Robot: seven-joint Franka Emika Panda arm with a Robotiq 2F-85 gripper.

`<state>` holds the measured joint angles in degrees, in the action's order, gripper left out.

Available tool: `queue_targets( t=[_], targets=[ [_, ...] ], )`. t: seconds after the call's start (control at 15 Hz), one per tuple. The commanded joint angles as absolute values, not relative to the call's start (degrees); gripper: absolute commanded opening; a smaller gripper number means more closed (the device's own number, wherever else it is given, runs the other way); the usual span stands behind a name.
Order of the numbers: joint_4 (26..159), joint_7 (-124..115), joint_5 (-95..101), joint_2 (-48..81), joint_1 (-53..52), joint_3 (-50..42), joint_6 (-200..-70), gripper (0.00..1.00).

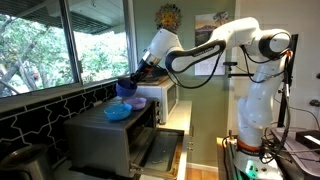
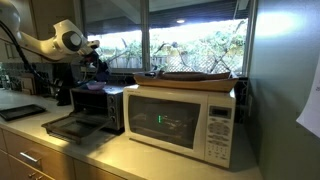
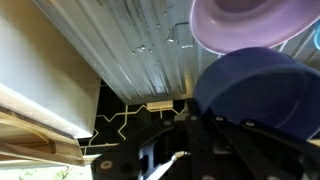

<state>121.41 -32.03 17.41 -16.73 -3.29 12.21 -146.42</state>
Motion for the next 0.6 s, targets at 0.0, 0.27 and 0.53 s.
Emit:
queue_targets(
  t=[0.0,0.27,0.53],
  targets=[
    [123.73,-29.62,15.26,-18.39,-2.89,12.42,-149.11,0.01],
    [124.07,-28.58,14.36,-18.48,-2.79,12.45,-150.26,0.01],
    [124.39,-27.64,13.15,-18.60,-2.88,12.37,-151.68,0.01]
  ],
)
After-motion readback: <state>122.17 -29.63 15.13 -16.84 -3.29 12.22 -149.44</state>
